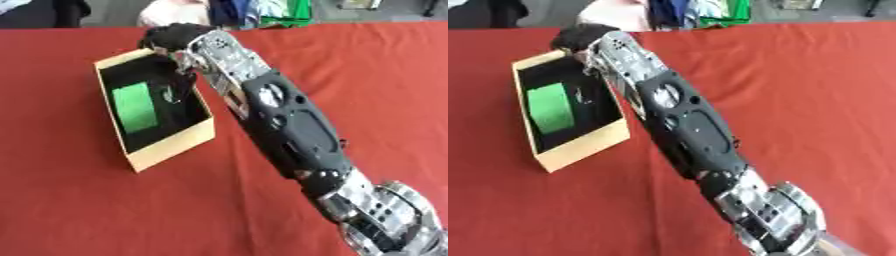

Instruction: Pick up objects on the table and place them in the box.

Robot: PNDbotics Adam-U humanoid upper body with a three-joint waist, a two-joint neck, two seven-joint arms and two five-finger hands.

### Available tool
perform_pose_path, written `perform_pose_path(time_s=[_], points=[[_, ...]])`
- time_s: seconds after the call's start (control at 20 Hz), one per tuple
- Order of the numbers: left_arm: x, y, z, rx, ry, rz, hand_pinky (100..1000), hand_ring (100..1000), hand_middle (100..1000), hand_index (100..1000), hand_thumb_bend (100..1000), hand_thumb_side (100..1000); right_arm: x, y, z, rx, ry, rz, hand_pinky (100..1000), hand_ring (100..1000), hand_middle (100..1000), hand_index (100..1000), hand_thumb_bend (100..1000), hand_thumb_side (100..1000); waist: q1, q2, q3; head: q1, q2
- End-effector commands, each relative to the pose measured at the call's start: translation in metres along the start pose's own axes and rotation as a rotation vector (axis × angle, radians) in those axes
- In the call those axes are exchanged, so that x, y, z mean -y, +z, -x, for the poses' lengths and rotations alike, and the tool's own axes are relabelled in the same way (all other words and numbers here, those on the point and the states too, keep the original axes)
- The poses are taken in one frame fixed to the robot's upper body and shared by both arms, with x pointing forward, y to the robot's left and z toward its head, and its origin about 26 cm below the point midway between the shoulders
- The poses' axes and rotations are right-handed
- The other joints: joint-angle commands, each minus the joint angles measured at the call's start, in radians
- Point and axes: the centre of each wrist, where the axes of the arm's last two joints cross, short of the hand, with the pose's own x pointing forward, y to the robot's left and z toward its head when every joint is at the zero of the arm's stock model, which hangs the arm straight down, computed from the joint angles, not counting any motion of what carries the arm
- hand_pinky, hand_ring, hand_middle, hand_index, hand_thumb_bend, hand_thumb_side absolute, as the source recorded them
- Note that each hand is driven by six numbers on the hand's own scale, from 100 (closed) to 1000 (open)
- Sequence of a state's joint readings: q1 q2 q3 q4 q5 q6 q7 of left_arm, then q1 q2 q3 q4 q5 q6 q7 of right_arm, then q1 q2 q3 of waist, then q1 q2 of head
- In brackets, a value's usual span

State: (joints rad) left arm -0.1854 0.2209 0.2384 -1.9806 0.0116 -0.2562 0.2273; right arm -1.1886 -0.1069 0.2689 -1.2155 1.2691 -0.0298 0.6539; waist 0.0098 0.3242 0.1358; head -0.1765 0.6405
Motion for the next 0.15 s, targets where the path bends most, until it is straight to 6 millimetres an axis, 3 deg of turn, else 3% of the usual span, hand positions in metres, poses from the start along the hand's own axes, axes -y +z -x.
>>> perform_pose_path(time_s=[0.05,0.15], points=[[-0.004,-0.006,-0.007,0.032,-0.015,0.000,584,605,613,735,100,459,0.044,0.037,0.017,-0.011,0.026,0.186,869,915,990,1000,100,100,-0.008,-0.039,-0.005,0.013,0.005],[-0.005,-0.006,-0.007,0.032,-0.020,-0.003,584,605,613,735,100,458,0.057,0.061,0.029,-0.034,0.015,0.287,832,869,920,961,100,100,-0.009,-0.041,-0.013,0.023,0.006]])
